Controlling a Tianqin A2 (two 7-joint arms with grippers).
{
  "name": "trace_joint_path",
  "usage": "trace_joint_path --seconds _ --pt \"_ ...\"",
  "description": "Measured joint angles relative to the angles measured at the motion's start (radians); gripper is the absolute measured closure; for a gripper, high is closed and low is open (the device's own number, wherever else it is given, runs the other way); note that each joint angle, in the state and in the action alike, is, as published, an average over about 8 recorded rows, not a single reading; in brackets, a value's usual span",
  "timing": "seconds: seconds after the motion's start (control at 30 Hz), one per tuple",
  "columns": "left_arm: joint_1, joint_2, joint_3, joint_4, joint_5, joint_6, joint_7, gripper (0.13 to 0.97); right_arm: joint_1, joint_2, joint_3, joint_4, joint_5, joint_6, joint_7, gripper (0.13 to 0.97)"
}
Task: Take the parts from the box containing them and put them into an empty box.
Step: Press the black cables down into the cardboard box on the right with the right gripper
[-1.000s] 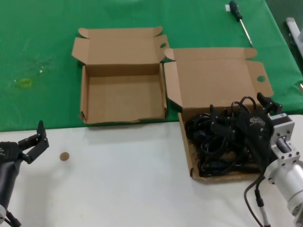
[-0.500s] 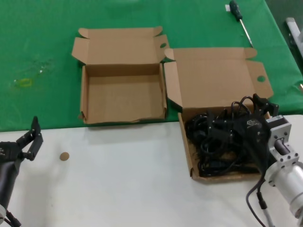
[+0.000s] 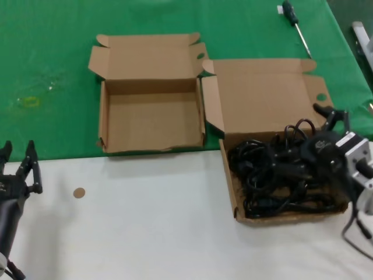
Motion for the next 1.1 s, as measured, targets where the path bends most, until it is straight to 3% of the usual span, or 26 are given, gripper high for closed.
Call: trace_joint_path --seconds 0.4,0.73,1.1 --pt "0.000 0.000 0.000 0.000 0.000 0.000 0.000 0.882 0.073 0.183 0.071 -0.033 -0.018 -0.312 -0.192 0.129" --pt "0.000 0.000 0.000 0.000 0.000 0.000 0.000 0.941 0.179 0.286 0.046 -0.084 -0.031 -0.576 -0.428 0.129" --pt "0.000 0.000 0.000 0.000 0.000 0.000 0.000 0.945 0.304 0.294 -0.017 -0.149 -0.072 -0.755 -0.706 0.129"
